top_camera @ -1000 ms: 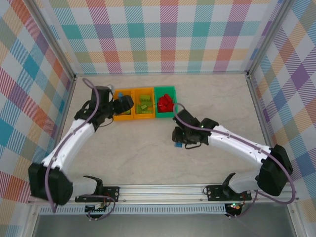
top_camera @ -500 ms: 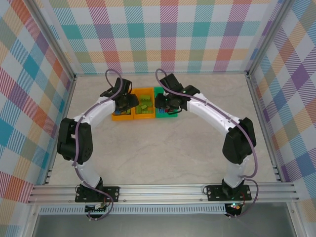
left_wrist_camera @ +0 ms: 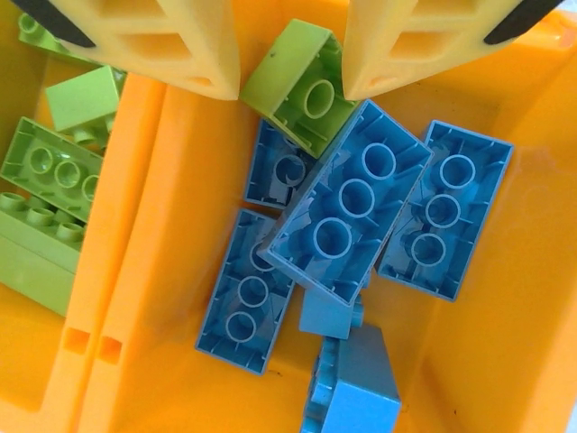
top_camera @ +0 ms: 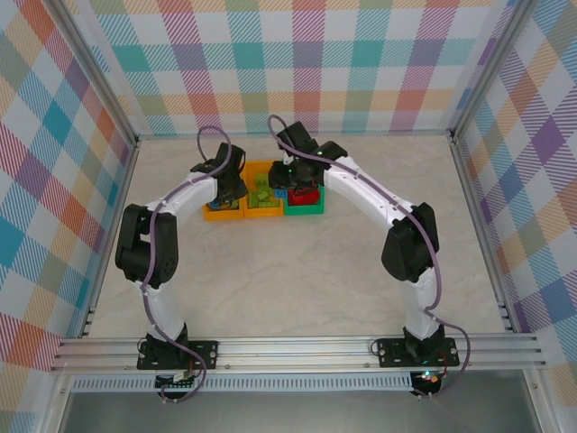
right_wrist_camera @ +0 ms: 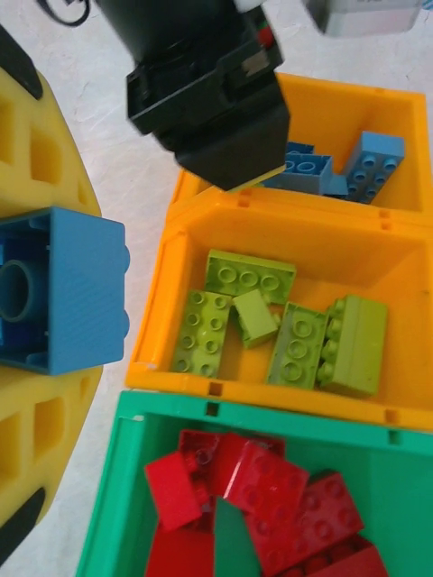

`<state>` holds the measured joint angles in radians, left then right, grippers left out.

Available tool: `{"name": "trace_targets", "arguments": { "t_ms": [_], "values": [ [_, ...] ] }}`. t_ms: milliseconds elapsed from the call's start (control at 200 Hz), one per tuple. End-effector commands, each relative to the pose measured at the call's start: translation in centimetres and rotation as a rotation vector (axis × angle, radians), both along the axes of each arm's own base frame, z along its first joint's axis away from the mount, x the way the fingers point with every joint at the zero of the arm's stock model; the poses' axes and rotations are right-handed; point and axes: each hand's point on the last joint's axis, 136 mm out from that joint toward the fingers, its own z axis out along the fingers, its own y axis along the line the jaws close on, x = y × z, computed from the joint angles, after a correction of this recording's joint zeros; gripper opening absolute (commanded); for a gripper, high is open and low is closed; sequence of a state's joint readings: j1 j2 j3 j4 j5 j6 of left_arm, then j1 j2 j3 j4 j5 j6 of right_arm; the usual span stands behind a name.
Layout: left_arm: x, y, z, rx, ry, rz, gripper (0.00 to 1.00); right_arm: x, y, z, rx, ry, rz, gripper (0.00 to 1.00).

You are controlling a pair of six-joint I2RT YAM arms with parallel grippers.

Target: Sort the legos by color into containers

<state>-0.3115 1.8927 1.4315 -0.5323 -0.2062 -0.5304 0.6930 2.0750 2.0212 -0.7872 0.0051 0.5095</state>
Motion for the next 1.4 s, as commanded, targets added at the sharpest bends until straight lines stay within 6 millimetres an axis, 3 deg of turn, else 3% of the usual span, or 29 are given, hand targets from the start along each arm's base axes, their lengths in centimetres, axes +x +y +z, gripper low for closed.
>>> {"name": "trace_targets", "arguments": {
  "t_ms": [0, 340, 470, 760, 990, 1085, 1205, 1395],
  "values": [
    [-0.1, 0.6, -0.8, 0.035, 0.030, -0.006, 0.35, 0.3, 0.7, 0.1, -0.007, 0.019, 0.034, 0.31],
    [-0.7, 0.9, -2.3, -0.026, 0.056, -0.008, 0.34, 5.0, 5.9, 2.8, 0.104, -0.081, 0.094, 0.32],
    [-1.1, 0.4, -3.1, -0.086, 0.062, -0.028, 0.35, 6.9, 7.3, 2.1, 0.153, -0.135, 0.103, 0.32],
    [-1.2, -0.2, -4.0, -0.147, 0.066, -0.031, 0.29, 8.9, 11.8, 1.3, 0.319, -0.255, 0.225, 0.37],
    [-2.3, -0.6, -4.0, -0.186, 0.071, -0.047, 0.25, 11.8, 13.7, 0.6, 0.418, -0.361, 0.182, 0.39],
    [-2.7, -0.6, -3.5, -0.196, 0.062, -0.050, 0.24, 12.0, 14.1, 0.9, 0.446, -0.375, 0.185, 0.49],
    [-2.9, -0.8, -2.7, -0.216, 0.042, -0.055, 0.25, 10.8, 13.9, 2.7, 0.412, -0.394, 0.218, 0.62],
    [-2.5, -1.8, -1.5, -0.267, -0.009, -0.098, 0.29, 8.2, 11.0, 7.1, 0.304, -0.390, 0.241, 0.66]
  ]
}}
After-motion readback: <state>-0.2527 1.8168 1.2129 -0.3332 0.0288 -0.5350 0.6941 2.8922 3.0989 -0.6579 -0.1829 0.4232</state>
